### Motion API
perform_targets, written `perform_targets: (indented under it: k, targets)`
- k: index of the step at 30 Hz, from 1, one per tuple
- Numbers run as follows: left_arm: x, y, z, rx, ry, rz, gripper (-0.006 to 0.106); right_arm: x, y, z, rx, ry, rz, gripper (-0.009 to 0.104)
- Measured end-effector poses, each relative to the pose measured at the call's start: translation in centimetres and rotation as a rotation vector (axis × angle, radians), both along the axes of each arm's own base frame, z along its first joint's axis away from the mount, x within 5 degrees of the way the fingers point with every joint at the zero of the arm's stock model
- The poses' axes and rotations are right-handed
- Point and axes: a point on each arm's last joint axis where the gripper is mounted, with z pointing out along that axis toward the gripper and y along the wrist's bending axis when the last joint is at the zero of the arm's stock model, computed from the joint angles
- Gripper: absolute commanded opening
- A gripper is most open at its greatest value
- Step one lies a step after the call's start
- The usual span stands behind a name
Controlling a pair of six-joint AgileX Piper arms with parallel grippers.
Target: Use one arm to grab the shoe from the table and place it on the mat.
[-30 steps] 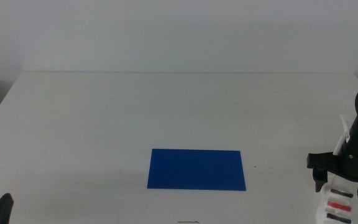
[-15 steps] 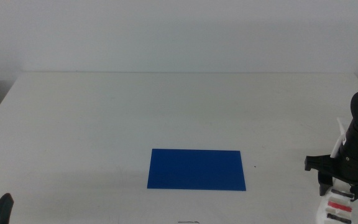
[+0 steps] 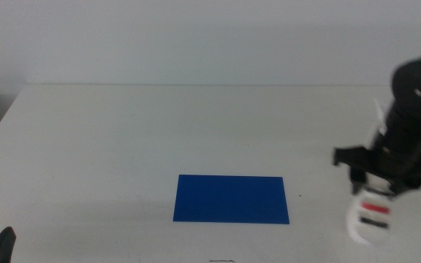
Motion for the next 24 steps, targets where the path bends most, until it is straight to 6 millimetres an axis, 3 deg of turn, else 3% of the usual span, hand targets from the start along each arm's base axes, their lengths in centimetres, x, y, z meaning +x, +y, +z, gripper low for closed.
perform_targets:
  k: [5, 16, 20, 24]
  targets:
    - [0.0, 0.0, 0.0, 0.0, 0.0, 0.0, 0.094, 1.7, 4.3, 1.4, 0.023, -0.046, 0.03, 0.0]
    - [0.0, 0.0, 0.0, 0.0, 0.0, 0.0, 0.094, 6.8, 15.7, -0.2, 0.065, -0.044, 0.167, 0.003]
    - [0.0, 0.0, 0.0, 0.0, 0.0, 0.0, 0.094, 7.2, 17.2, -0.8, 0.113, -0.026, 0.168, 0.003]
    - [0.0, 0.0, 0.0, 0.0, 0.0, 0.0, 0.094, 7.2, 17.2, -0.9, 0.106, -0.021, 0.169, 0.003]
